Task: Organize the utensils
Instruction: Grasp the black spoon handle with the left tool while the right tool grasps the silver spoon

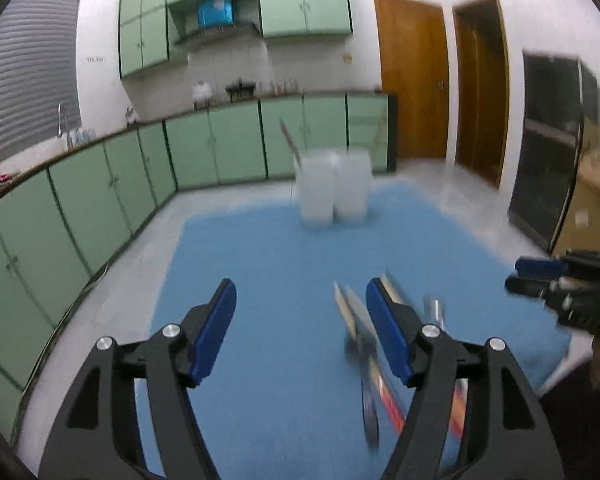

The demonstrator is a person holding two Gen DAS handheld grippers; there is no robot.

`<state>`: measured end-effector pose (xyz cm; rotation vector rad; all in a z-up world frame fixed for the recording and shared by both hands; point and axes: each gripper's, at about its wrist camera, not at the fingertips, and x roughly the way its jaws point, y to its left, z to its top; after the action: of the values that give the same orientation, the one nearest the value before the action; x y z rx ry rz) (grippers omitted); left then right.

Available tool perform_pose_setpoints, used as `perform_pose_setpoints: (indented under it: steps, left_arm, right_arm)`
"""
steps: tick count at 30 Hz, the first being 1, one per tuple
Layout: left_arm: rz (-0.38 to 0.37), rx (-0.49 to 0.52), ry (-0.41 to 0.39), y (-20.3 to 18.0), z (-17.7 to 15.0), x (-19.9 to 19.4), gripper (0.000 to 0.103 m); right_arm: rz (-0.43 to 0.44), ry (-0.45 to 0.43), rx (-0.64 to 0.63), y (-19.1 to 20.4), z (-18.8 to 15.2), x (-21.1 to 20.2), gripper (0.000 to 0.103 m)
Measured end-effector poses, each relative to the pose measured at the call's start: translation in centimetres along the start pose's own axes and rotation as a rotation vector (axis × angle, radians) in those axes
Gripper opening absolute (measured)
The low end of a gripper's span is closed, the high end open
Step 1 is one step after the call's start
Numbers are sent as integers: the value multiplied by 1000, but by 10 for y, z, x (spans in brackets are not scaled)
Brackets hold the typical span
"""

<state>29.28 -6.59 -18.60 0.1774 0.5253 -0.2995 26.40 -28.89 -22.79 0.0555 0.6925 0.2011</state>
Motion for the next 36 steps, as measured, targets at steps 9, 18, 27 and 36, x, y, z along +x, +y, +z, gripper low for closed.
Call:
perform_pose_setpoints:
  steps: [9, 18, 27, 36]
  left_arm:
    - [-69, -40, 196, -1, -67, 6, 60]
    - [-79, -43, 297, -6, -91, 32, 53]
    - [-66, -27, 275, -26, -91, 51, 35]
    - [-78, -62, 276, -33, -85, 53, 12]
  right_arm:
    - [12, 82, 46, 19, -52, 22, 36]
    - [-25, 110, 62, -11, -44, 35, 38]
    - [-40, 87, 30, -24, -48, 29, 39]
    - [-44, 71, 16, -22, -49, 31, 38]
